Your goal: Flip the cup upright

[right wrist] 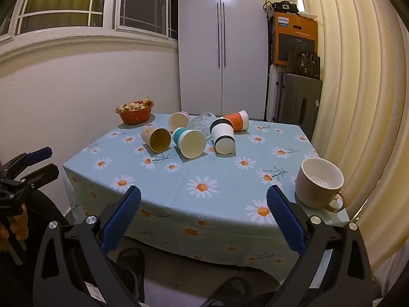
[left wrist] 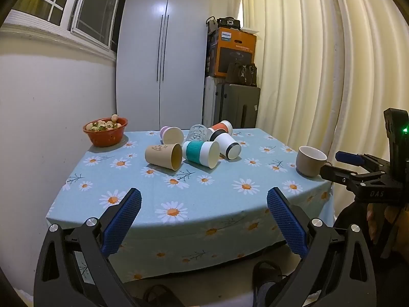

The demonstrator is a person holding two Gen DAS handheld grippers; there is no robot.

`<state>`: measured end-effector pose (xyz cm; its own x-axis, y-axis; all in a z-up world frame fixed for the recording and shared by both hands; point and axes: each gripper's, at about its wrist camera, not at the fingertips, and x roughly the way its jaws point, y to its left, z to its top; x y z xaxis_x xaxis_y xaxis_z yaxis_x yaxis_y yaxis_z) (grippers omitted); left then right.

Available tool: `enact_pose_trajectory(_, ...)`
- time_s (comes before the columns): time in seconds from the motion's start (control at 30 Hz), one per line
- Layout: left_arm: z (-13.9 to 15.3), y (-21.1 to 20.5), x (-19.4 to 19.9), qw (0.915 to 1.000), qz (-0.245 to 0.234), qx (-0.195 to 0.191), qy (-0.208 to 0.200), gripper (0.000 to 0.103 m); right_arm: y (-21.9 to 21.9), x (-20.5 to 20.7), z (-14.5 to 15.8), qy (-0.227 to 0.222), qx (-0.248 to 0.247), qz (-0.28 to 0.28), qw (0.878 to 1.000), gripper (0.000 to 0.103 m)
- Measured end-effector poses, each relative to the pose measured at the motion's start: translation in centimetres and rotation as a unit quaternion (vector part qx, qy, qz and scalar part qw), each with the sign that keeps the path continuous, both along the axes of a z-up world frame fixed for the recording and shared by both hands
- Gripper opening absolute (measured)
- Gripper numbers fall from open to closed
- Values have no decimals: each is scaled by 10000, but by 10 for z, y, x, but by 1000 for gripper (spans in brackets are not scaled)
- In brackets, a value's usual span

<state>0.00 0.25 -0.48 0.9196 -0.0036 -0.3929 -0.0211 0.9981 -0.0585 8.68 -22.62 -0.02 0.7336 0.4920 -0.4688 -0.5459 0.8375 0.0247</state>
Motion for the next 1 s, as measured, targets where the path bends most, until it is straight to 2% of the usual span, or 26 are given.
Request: enact_pose_trajectory(1.0, 1, -4, 0, 10000, 4, 7, 40, 96, 0, 9, -5, 84, -64, -20, 9999, 98)
